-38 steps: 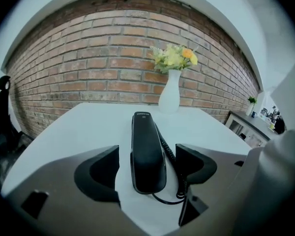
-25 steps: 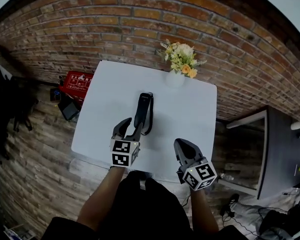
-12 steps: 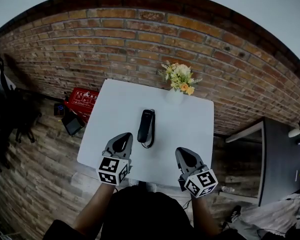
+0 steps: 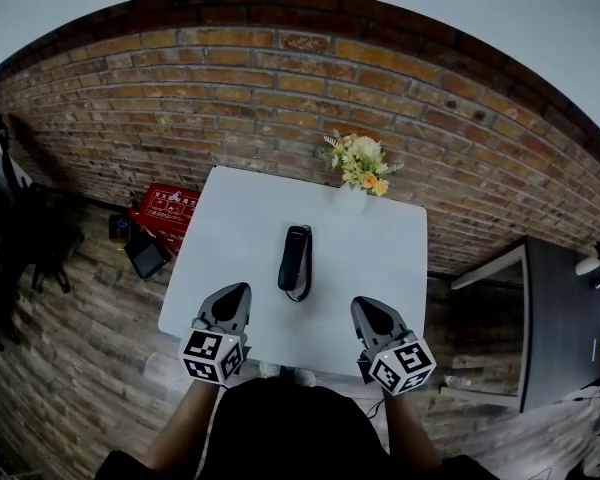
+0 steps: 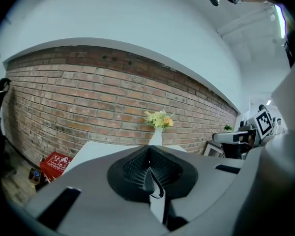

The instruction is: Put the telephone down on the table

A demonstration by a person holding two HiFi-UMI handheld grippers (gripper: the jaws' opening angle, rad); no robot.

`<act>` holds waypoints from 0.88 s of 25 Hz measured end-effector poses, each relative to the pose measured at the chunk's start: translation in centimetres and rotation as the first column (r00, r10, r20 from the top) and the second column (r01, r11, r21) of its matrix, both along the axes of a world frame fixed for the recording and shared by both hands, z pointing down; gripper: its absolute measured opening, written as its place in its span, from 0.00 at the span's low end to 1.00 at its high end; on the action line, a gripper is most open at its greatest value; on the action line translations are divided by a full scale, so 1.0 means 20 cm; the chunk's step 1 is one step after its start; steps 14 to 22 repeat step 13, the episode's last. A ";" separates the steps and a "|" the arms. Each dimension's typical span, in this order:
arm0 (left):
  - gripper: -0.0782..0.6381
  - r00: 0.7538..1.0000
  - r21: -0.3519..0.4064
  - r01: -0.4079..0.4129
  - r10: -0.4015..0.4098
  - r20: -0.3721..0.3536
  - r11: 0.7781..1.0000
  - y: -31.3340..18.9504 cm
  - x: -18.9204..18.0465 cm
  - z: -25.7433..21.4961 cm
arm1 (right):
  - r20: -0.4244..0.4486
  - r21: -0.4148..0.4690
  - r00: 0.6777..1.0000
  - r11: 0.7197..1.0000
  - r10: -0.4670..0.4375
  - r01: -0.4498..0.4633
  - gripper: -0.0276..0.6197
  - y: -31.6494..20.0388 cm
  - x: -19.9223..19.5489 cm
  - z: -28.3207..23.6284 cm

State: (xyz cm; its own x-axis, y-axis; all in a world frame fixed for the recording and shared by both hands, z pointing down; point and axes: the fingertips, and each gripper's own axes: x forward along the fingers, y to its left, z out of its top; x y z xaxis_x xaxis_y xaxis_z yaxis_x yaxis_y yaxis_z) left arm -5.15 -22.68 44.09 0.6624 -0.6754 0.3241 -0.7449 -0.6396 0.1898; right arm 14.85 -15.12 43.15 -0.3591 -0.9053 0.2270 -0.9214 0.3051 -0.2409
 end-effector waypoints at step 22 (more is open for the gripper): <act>0.13 0.999 -0.001 -0.040 0.040 0.017 0.999 -0.05 0.05 0.03 | -0.014 -0.005 1.000 1.000 0.010 -0.010 0.08 -0.06 0.01 0.00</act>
